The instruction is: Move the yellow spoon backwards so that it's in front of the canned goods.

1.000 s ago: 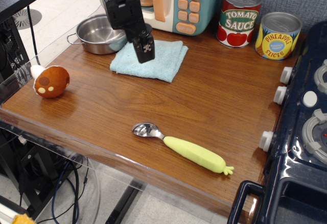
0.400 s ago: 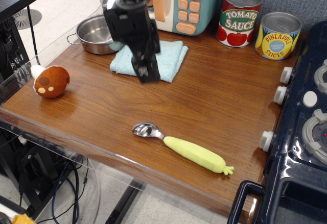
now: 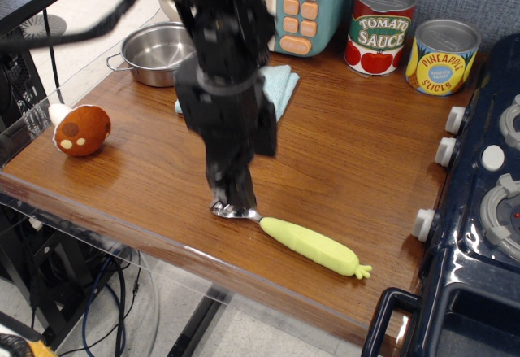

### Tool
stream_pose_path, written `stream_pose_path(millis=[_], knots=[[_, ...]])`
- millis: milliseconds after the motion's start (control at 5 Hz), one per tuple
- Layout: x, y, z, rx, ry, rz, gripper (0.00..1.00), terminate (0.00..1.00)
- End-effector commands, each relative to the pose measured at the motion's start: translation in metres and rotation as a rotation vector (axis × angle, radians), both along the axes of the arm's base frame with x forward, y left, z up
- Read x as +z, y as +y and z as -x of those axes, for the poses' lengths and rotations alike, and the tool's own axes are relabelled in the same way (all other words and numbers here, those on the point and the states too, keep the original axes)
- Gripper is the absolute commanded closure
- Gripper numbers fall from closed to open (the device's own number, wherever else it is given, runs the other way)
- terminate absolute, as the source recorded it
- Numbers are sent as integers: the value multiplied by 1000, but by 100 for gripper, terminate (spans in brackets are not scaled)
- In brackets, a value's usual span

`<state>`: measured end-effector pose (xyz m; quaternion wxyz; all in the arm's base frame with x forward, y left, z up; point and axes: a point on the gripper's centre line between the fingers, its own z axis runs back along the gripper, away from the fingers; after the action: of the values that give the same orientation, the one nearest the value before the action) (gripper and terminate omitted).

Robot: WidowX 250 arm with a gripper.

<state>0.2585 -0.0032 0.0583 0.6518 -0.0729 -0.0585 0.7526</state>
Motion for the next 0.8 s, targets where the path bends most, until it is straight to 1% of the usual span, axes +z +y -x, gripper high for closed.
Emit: stream_pose_path(millis=[0,200,400,600], knots=[[2,-14,10,-120,-48,-12,0,0],[-6,-23,7,-161,-33,-27,0,0],[-20,-31,2,-196,2,-50,0,0],[-26,-38,-5,-200,17,-31,0,0]])
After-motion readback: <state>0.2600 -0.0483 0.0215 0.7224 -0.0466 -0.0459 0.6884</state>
